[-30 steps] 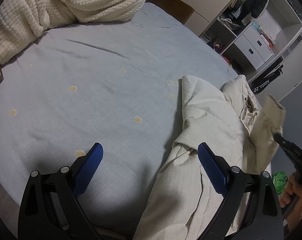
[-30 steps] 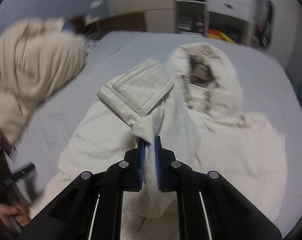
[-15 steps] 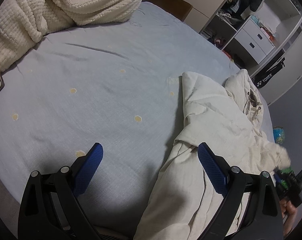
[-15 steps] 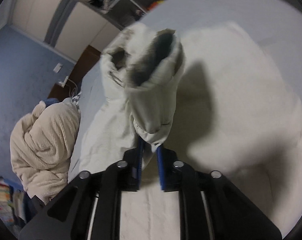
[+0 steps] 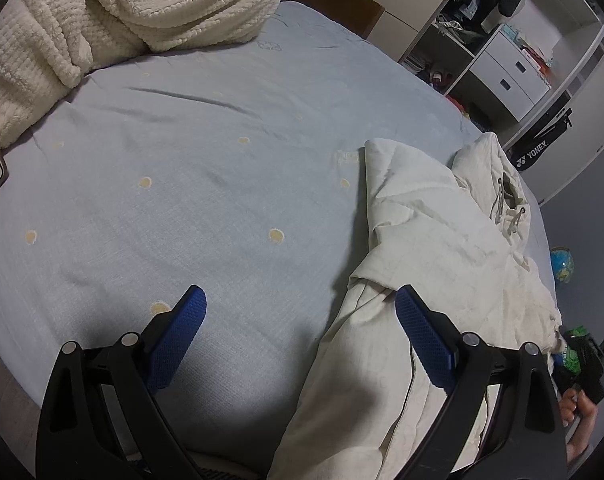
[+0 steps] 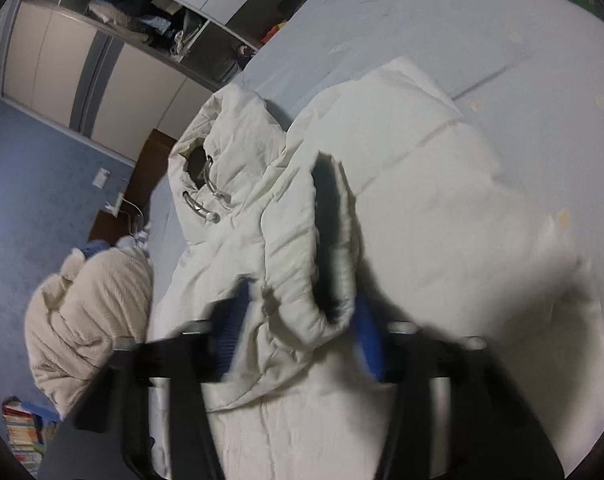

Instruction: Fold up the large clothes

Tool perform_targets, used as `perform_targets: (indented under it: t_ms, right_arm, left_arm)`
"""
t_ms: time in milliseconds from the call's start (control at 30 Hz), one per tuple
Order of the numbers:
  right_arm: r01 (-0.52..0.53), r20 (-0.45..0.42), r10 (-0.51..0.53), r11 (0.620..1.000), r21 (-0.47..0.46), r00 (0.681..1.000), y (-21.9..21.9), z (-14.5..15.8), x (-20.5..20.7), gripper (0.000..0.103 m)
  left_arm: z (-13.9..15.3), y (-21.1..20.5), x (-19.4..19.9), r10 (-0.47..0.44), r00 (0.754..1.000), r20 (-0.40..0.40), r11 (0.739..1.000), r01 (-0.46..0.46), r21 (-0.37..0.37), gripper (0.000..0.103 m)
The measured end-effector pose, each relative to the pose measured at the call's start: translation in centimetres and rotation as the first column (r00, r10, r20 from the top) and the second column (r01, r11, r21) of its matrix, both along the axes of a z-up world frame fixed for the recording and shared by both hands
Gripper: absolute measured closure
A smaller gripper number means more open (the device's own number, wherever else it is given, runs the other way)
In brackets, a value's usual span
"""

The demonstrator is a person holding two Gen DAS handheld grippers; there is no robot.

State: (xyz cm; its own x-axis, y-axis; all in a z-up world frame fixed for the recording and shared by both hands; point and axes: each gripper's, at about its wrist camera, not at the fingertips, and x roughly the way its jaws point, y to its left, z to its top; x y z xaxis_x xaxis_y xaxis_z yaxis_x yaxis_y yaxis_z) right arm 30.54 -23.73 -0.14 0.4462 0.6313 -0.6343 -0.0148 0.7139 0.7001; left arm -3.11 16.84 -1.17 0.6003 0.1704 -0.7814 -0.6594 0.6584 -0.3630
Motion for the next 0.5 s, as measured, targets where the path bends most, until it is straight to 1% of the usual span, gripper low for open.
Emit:
perform_targets:
  t_ms: [67,167,200,267,300,367,433,500]
  right_arm:
    - [-0.019,0.022,0.019,1.000,-0.002,1.000,0.1,0.8,0.5,0.090]
    - [-0.033,0.107,0.033,0.999,-0.001,0.994,0.2,3.3,0.6,0.090]
    - [-0.030,0.124,0.028,1.000,0.008,0.992,0.0,3.8,0.5,0.090]
    - [-0.020,0.137,0.015,0.999,0.029,0.990,-0.5,4.1,0.4,0.090]
    - [-0.020,0.122,0.017,0.999,0.026,0.992,-0.5,3.6,0.4,0.090]
    - [-0.032,0.063,0.033,0.999,-0.012,0.997,-0.6,1.8,0.2,0.089]
    - [-0.045,-0.002,0.045,0.998,-0.048,0.999,-0.7,-0.4,-0.2,0.086]
    - [-0.044,-0.014,0.043,0.998,-0.036,0.999,-1.3,-1.4,-1.0,0.081]
  left_arm:
    - [0.0,0.0,0.0,0.000,1.000,0.001,1.000,0.000,0.000,0.011]
    - [0.0,0.0,0.0,0.001,1.000,-0.001,1.000,-0.001,-0.001,0.011]
    - [0.0,-0.1,0.0,0.000,1.000,-0.003,1.000,0.000,0.000,0.011]
    - [0.0,-0.1,0.1,-0.001,1.000,-0.006,1.000,0.001,0.001,0.011]
    - [-0.1,0.0,0.0,-0.001,1.000,-0.006,1.000,0.001,0.002,0.011]
    - [-0.1,0.0,0.1,-0.002,1.000,-0.012,1.000,0.002,0.002,0.011]
    - [-0.1,0.0,0.1,-0.002,1.000,-0.019,1.000,0.002,0.004,0.011]
    - [-0.2,0.0,0.3,-0.003,0.999,-0.034,1.000,0.003,0.008,0.010]
